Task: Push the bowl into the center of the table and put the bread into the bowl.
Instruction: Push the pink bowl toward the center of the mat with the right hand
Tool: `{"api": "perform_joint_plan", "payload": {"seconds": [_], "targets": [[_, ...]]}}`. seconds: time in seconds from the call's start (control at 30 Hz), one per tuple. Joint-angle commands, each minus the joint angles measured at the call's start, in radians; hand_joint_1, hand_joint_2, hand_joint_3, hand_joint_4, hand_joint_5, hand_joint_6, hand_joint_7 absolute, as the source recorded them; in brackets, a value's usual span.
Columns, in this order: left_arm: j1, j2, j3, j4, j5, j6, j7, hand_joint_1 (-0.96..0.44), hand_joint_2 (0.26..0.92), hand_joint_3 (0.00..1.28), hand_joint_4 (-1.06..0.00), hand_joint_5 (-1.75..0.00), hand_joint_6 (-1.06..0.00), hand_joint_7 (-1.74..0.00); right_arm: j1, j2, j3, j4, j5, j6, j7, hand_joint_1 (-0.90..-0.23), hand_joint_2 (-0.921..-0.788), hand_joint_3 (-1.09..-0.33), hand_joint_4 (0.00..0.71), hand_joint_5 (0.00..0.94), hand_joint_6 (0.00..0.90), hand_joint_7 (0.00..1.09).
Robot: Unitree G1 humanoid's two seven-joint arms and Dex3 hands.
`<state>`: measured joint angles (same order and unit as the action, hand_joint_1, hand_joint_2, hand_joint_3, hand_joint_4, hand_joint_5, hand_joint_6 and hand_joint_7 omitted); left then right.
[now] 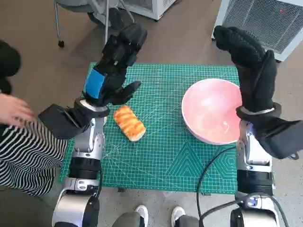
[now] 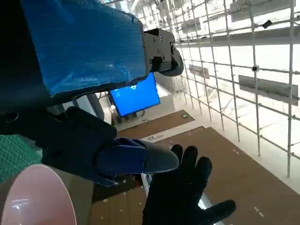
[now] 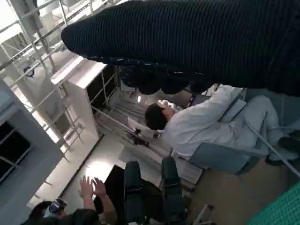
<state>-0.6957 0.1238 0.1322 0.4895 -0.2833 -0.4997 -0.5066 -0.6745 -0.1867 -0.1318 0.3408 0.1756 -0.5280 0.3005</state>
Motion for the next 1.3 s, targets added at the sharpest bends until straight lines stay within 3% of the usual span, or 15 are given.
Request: {"api": "perform_joint_plan", "payload": {"seconds": [0.03,0.83,1.03,1.3], "targets": [[-0.012,0.004,-0.002,-0.014,-0.005,0.008,-0.002,-0.72,0.921,0.31,-0.12,-0.04,0.0,-0.52,0.023,0.002,-0.002,0.005,0.012,0.014,0.003,-0.711,-0.921,-0.716,0.164,0.001,0.023,0.46],[-0.009,0.009,-0.002,-0.032,-0.005,0.02,-0.003,-0.71,0.921,0.31,-0.12,-0.04,0.0,-0.52,0.035,0.0,0.001,-0.019,0.007,0.026,-0.003,-0.711,-0.921,-0.718,0.158,0.0,0.021,0.46],[-0.003,0.007,-0.002,-0.035,-0.007,0.023,-0.006,-0.71,0.921,0.31,-0.12,-0.04,0.0,-0.52,0.044,-0.02,-0.018,-0.01,0.032,0.017,0.018,-0.714,-0.921,-0.716,0.156,0.0,0.022,0.46],[0.005,0.006,0.0,-0.035,-0.001,0.015,-0.003,-0.71,0.921,0.31,-0.12,-0.04,0.0,-0.51,0.024,-0.104,-0.111,0.168,0.099,-0.052,0.091,-0.73,-0.921,-0.702,0.148,0.0,0.027,0.46]]}}
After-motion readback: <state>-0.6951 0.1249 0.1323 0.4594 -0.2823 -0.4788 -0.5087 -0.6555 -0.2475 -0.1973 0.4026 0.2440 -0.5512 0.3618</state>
